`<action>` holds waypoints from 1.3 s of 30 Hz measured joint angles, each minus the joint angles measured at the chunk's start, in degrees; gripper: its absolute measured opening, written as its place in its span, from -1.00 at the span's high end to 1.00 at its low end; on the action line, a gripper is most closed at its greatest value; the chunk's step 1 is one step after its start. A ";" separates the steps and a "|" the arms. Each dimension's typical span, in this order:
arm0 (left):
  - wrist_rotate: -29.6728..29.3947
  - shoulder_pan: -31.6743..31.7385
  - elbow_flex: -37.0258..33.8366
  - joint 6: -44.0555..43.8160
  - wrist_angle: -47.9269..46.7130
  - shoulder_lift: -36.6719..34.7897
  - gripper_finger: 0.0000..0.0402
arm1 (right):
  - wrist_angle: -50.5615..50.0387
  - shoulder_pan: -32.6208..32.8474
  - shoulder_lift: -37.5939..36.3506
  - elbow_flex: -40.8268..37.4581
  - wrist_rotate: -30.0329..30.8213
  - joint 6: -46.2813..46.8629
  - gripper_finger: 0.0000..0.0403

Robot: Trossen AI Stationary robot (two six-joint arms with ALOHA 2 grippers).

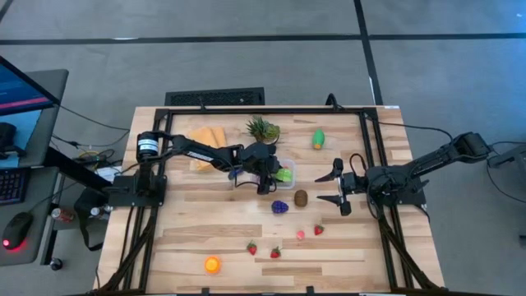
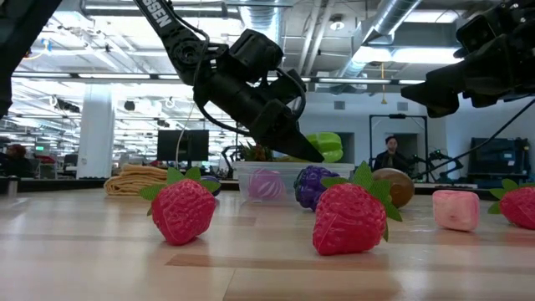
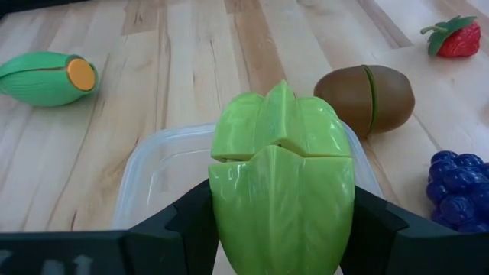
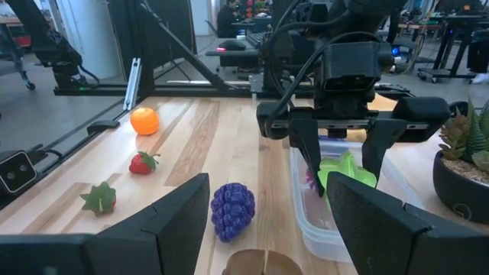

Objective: Pick and placing Produce into tupperware
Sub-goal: Put the green starfruit into the transparent container, then put the green corn into the transparent container

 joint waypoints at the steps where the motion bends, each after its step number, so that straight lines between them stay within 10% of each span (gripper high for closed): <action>1: 0.00 0.00 0.00 -0.02 0.00 0.00 0.04 | 0.00 0.00 0.00 -0.01 -0.01 0.00 -0.29; 39: -1.42 0.02 -0.02 -0.49 3.47 0.00 -0.41 | -0.22 -0.02 0.00 -0.01 -0.01 0.00 -0.29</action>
